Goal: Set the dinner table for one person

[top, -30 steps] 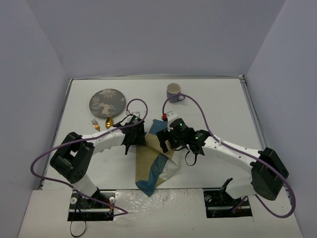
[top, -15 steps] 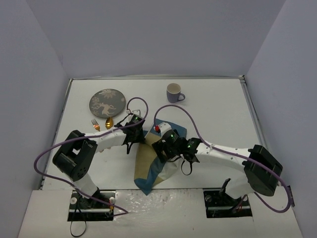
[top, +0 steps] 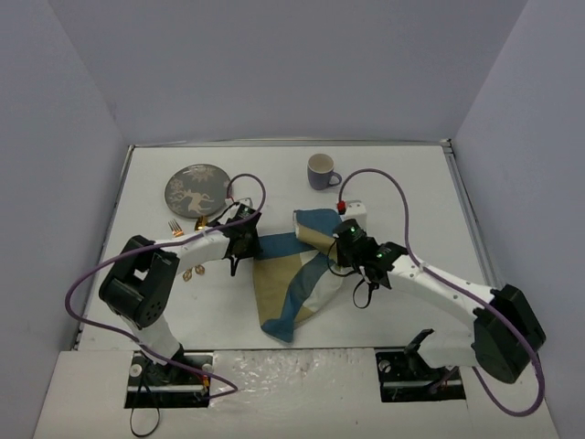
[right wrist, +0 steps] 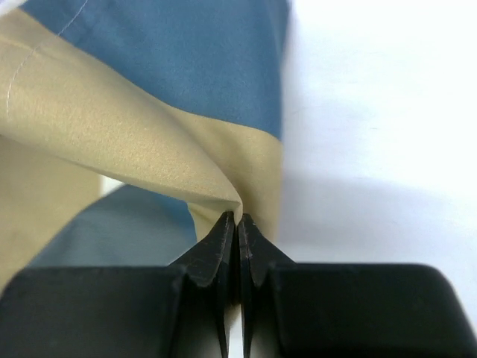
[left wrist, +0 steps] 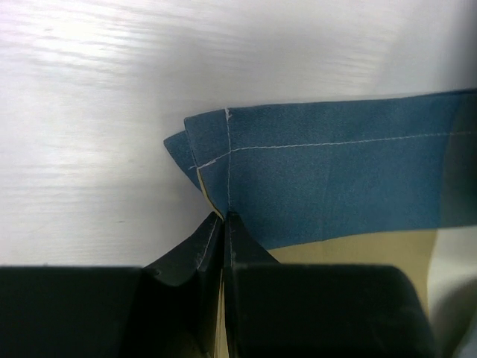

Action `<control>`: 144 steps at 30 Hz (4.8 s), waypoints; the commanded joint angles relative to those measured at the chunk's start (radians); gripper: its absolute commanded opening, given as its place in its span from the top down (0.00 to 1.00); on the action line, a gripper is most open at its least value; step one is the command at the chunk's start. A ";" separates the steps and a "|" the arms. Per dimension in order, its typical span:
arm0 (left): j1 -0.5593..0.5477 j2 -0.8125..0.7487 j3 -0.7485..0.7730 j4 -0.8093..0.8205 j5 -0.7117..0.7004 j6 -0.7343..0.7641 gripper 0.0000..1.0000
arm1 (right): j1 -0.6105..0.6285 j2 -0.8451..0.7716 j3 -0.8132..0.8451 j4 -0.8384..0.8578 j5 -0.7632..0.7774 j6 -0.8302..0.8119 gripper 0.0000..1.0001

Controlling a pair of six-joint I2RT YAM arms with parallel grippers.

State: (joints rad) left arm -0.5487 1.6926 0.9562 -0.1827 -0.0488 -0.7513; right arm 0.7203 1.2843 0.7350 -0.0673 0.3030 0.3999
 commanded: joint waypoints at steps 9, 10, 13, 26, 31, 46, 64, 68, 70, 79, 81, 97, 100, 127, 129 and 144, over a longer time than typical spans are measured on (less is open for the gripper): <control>0.022 -0.129 -0.115 -0.052 -0.064 -0.041 1.00 | -0.113 -0.347 -0.170 -0.301 0.047 0.497 0.65; 0.021 -0.133 -0.123 -0.048 -0.064 -0.046 1.00 | -0.125 -0.361 -0.183 -0.306 0.016 0.519 0.59; 0.018 -0.150 -0.159 -0.018 -0.065 -0.062 1.00 | -0.142 -0.405 -0.213 -0.335 -0.022 0.581 0.34; 0.015 -0.179 -0.176 -0.018 -0.071 -0.042 1.00 | -0.201 -0.167 0.081 -0.216 0.105 0.234 0.19; 0.013 -0.172 -0.172 -0.018 -0.074 -0.044 1.00 | -0.270 0.106 0.183 -0.111 0.044 0.182 0.26; 0.013 -0.200 -0.165 -0.050 -0.071 -0.040 1.00 | -0.535 0.429 0.366 0.014 -0.088 -0.016 0.09; 0.013 -0.194 -0.151 -0.073 -0.060 -0.029 1.00 | -0.637 0.536 0.304 0.075 -0.346 -0.210 0.08; 0.014 -0.191 -0.148 -0.080 -0.063 -0.029 1.00 | -0.638 0.560 0.287 0.072 -0.382 -0.202 0.11; 0.013 -0.190 -0.146 -0.082 -0.064 -0.031 1.00 | -0.637 0.581 0.283 0.072 -0.400 -0.200 0.16; 0.015 -0.161 -0.146 -0.078 -0.066 -0.043 1.00 | -0.623 0.589 0.265 0.017 -0.392 -0.166 0.66; 0.015 -0.154 -0.144 -0.077 -0.068 -0.043 1.00 | -0.609 0.596 0.268 0.011 -0.401 -0.165 0.73; 0.015 -0.197 -0.090 -0.108 -0.093 0.004 1.00 | -0.559 0.399 0.291 0.003 -0.380 -0.151 1.00; 0.016 -0.270 -0.073 -0.131 -0.133 0.030 1.00 | -0.559 0.295 0.311 0.003 -0.368 -0.151 1.00; -0.250 -0.812 0.144 -0.239 -0.388 0.322 1.00 | -0.564 -0.222 0.443 0.042 -0.209 -0.153 1.00; -0.266 -0.816 0.157 -0.232 -0.422 0.350 1.00 | -0.564 -0.237 0.447 0.055 -0.208 -0.156 1.00; -0.427 -0.917 0.185 -0.059 -0.470 0.538 1.00 | -0.564 -0.361 0.353 0.358 -0.411 -0.214 1.00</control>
State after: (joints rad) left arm -0.9069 0.8515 1.1067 -0.3929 -0.4953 -0.3012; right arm 0.1551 1.0034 1.1262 0.0533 -0.0097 0.2190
